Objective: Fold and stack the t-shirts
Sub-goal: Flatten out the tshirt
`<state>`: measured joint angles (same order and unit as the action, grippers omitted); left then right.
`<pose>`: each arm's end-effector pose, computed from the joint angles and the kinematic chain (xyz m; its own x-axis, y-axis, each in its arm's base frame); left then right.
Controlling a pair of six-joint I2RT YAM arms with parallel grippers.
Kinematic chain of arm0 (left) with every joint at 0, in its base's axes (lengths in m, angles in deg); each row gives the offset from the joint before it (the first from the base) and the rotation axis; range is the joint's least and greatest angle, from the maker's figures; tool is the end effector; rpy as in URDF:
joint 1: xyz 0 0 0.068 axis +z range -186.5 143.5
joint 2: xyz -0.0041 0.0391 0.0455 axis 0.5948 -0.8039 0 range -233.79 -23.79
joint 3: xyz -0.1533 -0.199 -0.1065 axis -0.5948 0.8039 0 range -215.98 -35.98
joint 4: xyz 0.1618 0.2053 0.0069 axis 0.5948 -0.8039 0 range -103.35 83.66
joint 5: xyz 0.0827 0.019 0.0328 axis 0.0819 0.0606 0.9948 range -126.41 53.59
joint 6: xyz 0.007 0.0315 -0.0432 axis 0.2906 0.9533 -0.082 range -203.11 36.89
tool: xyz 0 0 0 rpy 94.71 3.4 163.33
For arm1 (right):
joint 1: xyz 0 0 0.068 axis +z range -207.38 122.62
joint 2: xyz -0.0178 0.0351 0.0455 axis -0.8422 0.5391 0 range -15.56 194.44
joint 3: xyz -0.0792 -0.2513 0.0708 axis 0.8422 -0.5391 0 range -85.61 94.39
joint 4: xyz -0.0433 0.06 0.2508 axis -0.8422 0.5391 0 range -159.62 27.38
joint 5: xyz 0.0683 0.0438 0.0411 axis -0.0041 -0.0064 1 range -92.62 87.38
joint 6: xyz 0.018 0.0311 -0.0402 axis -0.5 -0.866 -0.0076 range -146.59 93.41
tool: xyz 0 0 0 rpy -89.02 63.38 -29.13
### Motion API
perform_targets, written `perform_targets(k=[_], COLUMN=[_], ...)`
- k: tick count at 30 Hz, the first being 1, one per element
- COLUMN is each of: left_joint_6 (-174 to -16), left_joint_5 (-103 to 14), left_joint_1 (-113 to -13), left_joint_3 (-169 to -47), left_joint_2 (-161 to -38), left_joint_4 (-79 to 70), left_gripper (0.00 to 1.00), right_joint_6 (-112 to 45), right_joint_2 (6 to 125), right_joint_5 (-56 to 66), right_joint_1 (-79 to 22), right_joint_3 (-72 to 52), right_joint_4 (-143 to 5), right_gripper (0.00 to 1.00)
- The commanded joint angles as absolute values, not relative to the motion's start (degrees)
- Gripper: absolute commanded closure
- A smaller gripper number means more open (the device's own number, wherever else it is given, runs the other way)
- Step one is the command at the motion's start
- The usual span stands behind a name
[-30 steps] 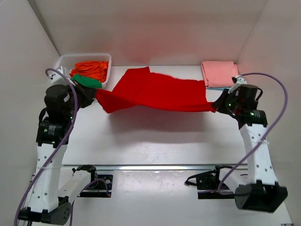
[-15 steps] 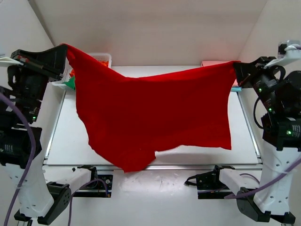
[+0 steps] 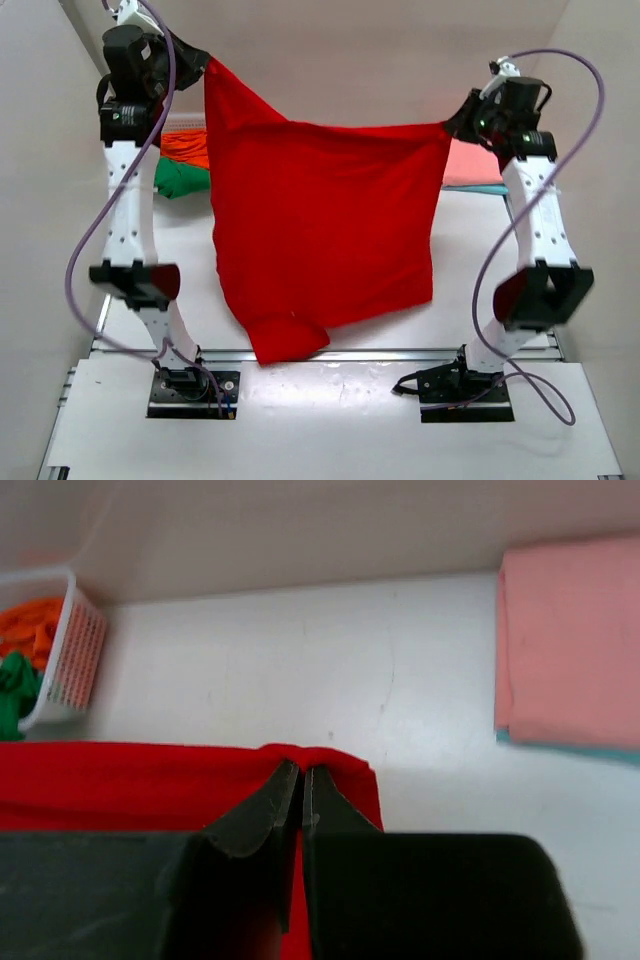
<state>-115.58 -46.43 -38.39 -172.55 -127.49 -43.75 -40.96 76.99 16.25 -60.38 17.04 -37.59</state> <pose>0.3641 -0.0182 0.5448 -0.1773 -0.5231 -0.8336 0.1313 0.8269 -0.5468 0.3625 -0.0075 0.4391 -0.4232 0.2573 -0.8687 -0.1497 0.9258 0.3471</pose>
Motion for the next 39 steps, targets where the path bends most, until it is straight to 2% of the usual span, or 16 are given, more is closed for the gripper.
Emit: perform_targets(k=[1,3,5,9,13,15,17,20,24,26,28,31,35,39], left_joint_6=[-121.3,-123.9,-125.0,-125.1,-120.9,-118.2,-116.3,-117.1,-115.4,-115.6,-116.2,-118.9,-121.2,-120.8], left_joint_5=[-52.6,-54.2,-54.9,-56.9,-54.4,-51.7,-48.6,-47.8,-43.2,-40.8,-37.4,-40.6,-42.1,-42.8], left_joint_1=[-33.0,-31.6,-30.9,-30.1,-32.3,-35.4,-38.4,-37.8,-39.7,-44.0,-48.7,-49.0,-50.6,-50.5], left_joint_3=[-181.2,-177.2,-173.6,-176.7,-167.1,-159.8,-144.4,-123.9,-106.6,-101.2,-95.5,-86.6,-82.7,-80.3], left_joint_2=[-131.3,-128.5,-125.7,-124.1,-116.4,-111.6,-102.3,-93.1,-78.9,-73.3,-68.0,-62.1,-57.6,-55.1], left_joint_4=[-39.7,-33.7,-29.8,-32.0,-34.1,-35.3,-33.4,-31.4,-36.0,-39.4,-41.8,-44.0,-47.3,-50.5], left_gripper=[1.0,1.0,1.0,1.0,1.0,1.0,1.0,1.0,1.0,1.0,1.0,1.0,1.0,1.0], right_joint_6=[-39.6,-40.6,-44.0,-47.7,-46.8,-46.0,-45.1,-44.6,-43.4,-43.8,-45.6,-46.8,-47.4,-46.0], right_joint_2=[84.0,89.2,90.0,83.5,79.8,75.3,70.6,63.8,53.9,48.5,44.1,38.1,31.8,31.5], right_joint_5=[15.2,15.3,19.0,22.0,24.4,24.3,24.4,24.5,20.6,18.0,15.1,15.8,17.2,17.1], right_joint_1=[-59.6,-59.9,-62.0,-66.2,-68.2,-67.7,-67.0,-65.9,-62.5,-60.9,-59.0,-59.4,-59.4,-59.0], right_joint_3=[37.4,49.3,52.8,40.3,32.2,24.6,11.1,-4.3,-19.4,-27.0,-30.5,-35.9,-39.8,-42.3], right_joint_4=[-41.4,-37.2,-39.0,-45.5,-43.3,-44.2,-46.5,-48.5,-44.0,-41.3,-37.1,-32.8,-29.9,-27.7], right_gripper=[1.0,1.0,1.0,1.0,0.99,1.0,1.0,1.0,1.0,1.0,1.0,1.0,1.0,1.0])
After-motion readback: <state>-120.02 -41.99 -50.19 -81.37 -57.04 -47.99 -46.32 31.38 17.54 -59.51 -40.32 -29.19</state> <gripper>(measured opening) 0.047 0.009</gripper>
